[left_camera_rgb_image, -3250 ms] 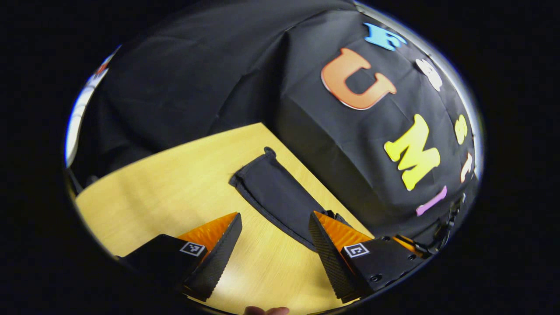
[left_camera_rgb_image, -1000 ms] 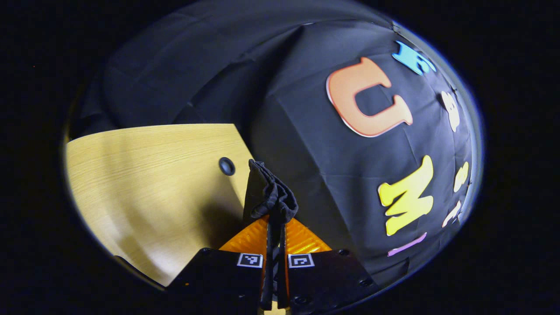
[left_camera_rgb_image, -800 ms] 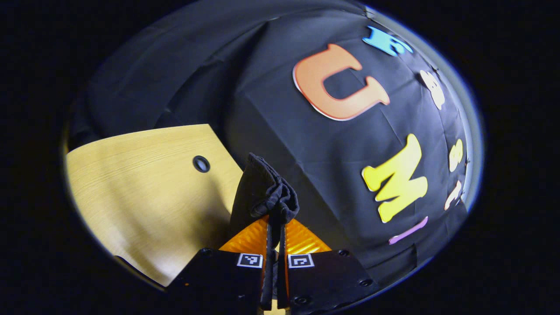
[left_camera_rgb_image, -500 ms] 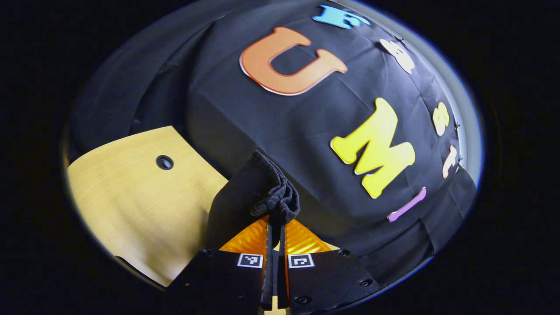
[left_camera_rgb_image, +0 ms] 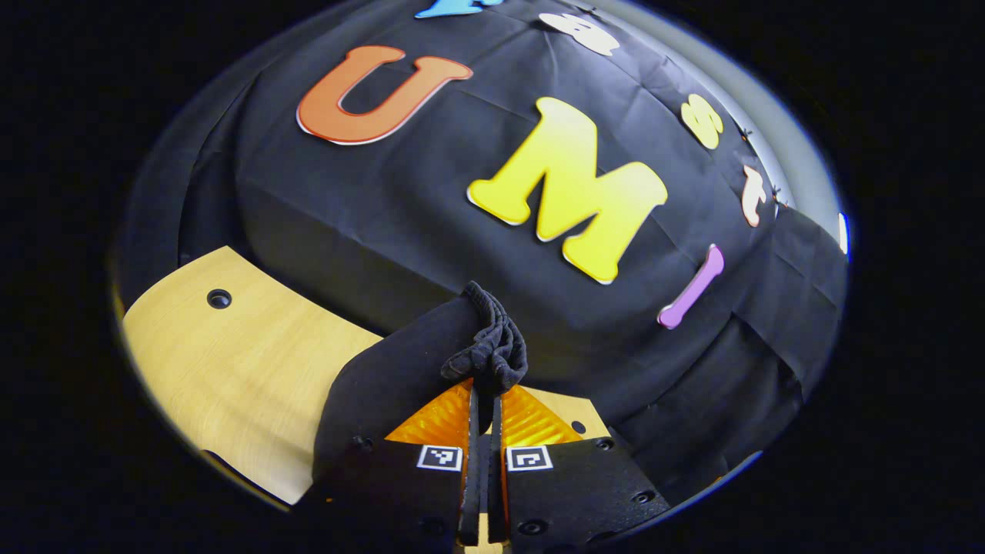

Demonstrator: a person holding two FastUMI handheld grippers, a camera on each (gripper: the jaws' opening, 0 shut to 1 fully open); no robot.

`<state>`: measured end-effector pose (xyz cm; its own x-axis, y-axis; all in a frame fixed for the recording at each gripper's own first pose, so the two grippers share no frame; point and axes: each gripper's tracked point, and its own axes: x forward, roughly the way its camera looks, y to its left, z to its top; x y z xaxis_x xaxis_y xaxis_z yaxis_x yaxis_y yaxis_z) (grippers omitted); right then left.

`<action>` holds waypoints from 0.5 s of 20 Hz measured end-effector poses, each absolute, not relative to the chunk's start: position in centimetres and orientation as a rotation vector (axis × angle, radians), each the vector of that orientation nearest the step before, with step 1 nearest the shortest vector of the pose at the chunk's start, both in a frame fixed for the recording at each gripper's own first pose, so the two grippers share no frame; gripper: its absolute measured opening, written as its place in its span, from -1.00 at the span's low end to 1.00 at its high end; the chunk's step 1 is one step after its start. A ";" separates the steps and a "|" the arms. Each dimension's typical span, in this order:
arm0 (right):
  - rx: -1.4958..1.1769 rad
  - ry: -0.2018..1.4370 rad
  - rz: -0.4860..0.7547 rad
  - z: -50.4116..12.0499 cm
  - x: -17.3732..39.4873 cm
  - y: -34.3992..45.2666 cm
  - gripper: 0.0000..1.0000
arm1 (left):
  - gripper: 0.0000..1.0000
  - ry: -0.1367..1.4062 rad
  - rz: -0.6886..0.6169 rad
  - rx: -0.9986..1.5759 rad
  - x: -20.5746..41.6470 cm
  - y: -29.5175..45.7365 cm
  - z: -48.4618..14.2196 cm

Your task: Grasp the waist and the cuffs of the jeans and fold them to make the two legs overlap; first hold the waist and fold one-third of the jeans toward the cuffs, then hold the cuffs and fold the remaining one-third in the same direction to finish folding.

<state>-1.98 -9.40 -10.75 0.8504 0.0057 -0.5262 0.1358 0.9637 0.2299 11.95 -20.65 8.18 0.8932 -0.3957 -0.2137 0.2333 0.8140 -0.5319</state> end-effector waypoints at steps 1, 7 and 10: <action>0.275 0.554 -0.087 -10.9 -2.3 -10.2 0.94 | -0.85 0.333 -0.344 -0.498 11.7 -22.0 7.6; 0.265 0.600 -0.166 -12.4 -3.8 -15.1 0.94 | -0.86 0.413 -0.359 -0.405 10.9 -29.1 0.0; 0.259 0.628 -0.187 -13.2 -4.5 -16.4 0.90 | -0.86 0.483 -0.357 -0.354 10.6 -31.6 -4.7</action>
